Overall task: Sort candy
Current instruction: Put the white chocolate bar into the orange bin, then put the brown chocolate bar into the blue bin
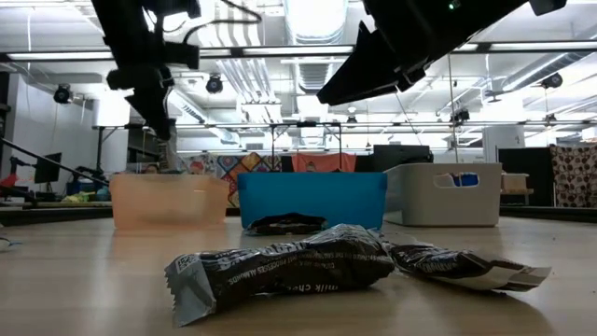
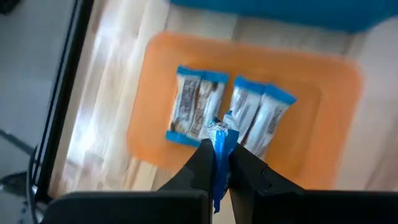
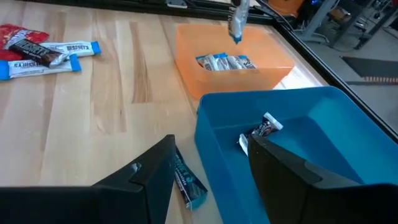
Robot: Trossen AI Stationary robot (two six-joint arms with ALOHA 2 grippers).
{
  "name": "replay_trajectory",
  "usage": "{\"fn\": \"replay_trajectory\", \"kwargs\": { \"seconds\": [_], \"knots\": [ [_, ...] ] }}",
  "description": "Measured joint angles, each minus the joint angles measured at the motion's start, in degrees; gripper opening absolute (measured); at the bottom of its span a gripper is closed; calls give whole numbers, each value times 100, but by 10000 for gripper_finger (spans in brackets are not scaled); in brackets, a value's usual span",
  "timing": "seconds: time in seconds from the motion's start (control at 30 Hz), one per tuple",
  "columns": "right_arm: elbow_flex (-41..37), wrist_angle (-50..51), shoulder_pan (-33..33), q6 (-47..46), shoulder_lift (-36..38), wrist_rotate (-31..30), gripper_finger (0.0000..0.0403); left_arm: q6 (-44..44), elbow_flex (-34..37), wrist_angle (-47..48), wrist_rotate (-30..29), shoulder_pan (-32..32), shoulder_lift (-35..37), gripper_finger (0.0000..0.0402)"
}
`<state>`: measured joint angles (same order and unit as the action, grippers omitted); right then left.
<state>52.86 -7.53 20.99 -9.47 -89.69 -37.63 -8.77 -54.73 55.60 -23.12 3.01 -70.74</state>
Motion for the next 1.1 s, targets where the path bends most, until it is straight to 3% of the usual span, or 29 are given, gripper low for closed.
{"fn": "replay_trajectory", "kwargs": {
  "seconds": [0.2, 0.63, 0.97, 1.1],
  "knots": [
    [7, 83, 11, -205, 0, 59, 192, -13, 5, -69, 14, 146, -38, 22],
    [7, 138, 11, -256, 0, 209, 192, -408, 10, -116, 16, 47, 54, 134],
    [9, 397, 77, -295, 183, 368, 192, -766, 12, -1314, 3, -1343, 313, 132],
    [9, 526, 166, -322, 377, 372, 192, -961, 71, -2140, -608, -2034, 176, 128]
  ]
}}
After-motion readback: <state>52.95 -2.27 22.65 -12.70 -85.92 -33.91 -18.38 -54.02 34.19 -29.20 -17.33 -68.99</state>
